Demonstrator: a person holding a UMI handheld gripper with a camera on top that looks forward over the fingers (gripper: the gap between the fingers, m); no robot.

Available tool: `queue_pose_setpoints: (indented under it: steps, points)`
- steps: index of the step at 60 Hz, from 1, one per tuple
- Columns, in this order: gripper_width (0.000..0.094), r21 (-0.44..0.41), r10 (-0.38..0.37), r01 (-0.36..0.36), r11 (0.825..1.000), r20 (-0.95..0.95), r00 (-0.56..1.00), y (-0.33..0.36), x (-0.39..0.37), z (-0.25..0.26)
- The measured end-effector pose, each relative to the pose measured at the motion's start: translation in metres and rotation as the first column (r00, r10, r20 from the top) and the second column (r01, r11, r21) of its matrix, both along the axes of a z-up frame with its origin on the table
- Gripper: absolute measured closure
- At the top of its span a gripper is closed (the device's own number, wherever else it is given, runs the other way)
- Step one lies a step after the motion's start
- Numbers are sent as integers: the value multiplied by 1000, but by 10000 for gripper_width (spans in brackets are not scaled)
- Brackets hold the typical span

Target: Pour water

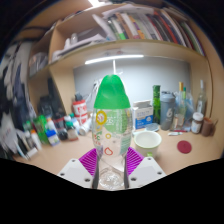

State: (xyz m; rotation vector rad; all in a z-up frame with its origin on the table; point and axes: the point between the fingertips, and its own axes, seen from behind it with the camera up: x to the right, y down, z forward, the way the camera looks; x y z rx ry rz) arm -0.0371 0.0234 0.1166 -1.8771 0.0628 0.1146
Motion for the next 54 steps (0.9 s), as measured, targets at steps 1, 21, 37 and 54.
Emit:
queue_pose_setpoints:
  steps: [1,21,37,54]
  points:
    - [584,5,4,-4,1000,-51,999,4,-5,8]
    - [590,-149,-149,3,989,-989,-16,80,-41,89]
    - [589,-194,-139,39,980,-812,-568,112,-7,104]
    - [588,-179,-83,60,982,-695,-714,123,12,120]
